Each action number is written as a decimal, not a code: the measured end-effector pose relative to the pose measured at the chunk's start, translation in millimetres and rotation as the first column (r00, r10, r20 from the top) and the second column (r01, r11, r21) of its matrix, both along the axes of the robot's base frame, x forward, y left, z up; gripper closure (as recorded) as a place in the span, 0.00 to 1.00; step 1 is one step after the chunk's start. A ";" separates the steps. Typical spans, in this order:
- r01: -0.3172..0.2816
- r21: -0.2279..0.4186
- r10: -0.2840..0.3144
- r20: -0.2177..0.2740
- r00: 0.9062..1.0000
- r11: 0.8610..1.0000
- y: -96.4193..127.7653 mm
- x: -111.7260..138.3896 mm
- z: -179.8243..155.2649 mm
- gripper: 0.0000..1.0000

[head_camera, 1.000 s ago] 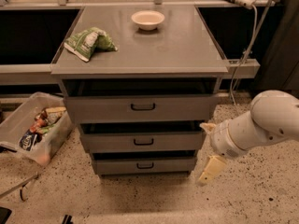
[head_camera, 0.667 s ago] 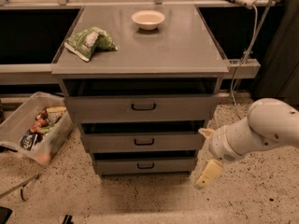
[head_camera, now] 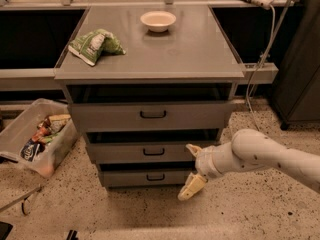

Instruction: Open middle drawer

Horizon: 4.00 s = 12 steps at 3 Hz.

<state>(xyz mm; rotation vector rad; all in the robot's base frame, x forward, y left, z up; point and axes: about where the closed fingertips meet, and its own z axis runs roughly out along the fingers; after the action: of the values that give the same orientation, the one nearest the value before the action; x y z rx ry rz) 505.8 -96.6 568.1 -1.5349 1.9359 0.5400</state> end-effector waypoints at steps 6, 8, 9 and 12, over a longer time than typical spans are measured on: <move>-0.142 0.081 0.128 0.159 0.979 0.987 91.8 120.5 -53.2 0.00; -0.110 0.084 0.098 0.135 0.986 0.990 97.0 127.3 -110.0 0.00; -0.089 0.062 0.079 0.143 0.987 0.994 92.0 148.9 -125.3 0.00; -0.102 0.010 0.101 0.061 0.993 0.995 90.9 170.3 -149.0 0.00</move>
Offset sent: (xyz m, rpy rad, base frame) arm 0.0216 0.0195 -0.0249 0.0449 -0.0431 -0.0030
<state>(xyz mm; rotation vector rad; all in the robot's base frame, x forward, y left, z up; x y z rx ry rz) 676.1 -5.7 419.2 -1.6292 1.8135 0.5426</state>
